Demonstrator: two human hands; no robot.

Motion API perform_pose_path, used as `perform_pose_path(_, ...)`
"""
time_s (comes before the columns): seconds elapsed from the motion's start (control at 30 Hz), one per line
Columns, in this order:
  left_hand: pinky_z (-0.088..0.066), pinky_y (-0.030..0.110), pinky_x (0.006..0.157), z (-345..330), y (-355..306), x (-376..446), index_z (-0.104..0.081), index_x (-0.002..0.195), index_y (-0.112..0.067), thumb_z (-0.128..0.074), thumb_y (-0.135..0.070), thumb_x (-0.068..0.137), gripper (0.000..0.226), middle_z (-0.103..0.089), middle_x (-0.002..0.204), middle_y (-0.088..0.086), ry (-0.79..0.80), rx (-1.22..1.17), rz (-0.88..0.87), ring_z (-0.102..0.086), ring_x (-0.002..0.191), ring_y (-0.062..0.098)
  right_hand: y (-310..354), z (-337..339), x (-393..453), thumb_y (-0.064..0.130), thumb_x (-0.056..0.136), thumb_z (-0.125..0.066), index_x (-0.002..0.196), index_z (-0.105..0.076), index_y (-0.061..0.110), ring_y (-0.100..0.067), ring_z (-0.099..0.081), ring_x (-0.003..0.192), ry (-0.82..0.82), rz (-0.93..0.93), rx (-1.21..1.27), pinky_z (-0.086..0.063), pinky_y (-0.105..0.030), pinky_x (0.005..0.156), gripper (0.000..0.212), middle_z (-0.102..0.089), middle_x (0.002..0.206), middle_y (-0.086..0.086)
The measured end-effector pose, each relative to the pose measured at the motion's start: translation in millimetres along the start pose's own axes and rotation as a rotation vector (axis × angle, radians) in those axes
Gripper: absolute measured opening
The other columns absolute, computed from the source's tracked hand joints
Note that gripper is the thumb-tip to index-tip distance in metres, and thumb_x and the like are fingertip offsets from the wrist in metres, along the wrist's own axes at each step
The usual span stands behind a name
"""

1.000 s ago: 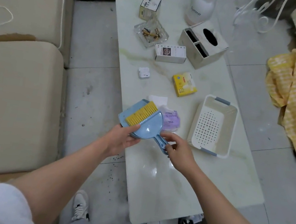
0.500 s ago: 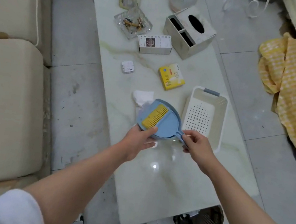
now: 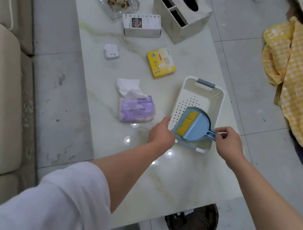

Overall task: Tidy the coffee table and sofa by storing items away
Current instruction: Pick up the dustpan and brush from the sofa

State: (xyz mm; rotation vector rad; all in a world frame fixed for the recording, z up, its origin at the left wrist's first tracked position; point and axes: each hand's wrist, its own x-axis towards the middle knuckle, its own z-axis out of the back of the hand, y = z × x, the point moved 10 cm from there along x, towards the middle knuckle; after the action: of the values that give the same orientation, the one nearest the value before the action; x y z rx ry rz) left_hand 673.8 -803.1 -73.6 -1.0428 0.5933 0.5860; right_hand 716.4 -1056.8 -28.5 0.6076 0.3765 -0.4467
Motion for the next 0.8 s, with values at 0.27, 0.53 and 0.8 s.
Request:
perform_pose_path(0.27, -0.058, 0.037, 0.081, -33.6, -2.2, -11.4, -0.061, 0.130, -0.032, -0.043, -0.006, 0.089, 0.052, -0.069, 0.115, -0.002, 0.284, 0.092, -0.193, -0.066, 0.095, 0.021, -48.2, 3.1, -47.6, 0.017, 0.089, -0.063, 0.098, -0.068, 0.022, -0.030, -0.059, 0.084, -0.091, -0.056, -0.089, -0.050, -0.035, 0.078, 0.012, -0.049, 0.123, -0.014)
perform_pose_path(0.53, -0.048, 0.021, 0.063, -81.5, 0.8, -26.6, -0.066, 0.115, -0.022, -0.058, -0.020, 0.096, 0.021, -0.061, 0.107, -0.007, 0.373, -0.001, -0.121, -0.059, 0.084, 0.014, -127.9, 2.6, -105.9, 0.026, 0.095, -0.057, 0.088, -0.069, 0.015, -0.025, -0.064, 0.078, -0.025, -0.179, -0.073, -0.047, -0.033, 0.067, 0.017, -0.072, 0.088, -0.006)
perform_pose_path(0.8, -0.056, 0.036, 0.088, -34.2, 50.1, -38.4, -0.057, 0.123, -0.030, -0.072, -0.050, 0.082, 0.047, -0.063, 0.121, 0.001, 0.268, -0.288, 0.017, -0.066, 0.097, 0.017, -103.3, 55.6, -137.6, 0.039, 0.092, -0.054, 0.121, -0.064, 0.010, -0.040, -0.041, 0.128, -0.383, -0.171, -0.328, -0.037, -0.050, 0.102, 0.042, -0.049, 0.138, -0.025)
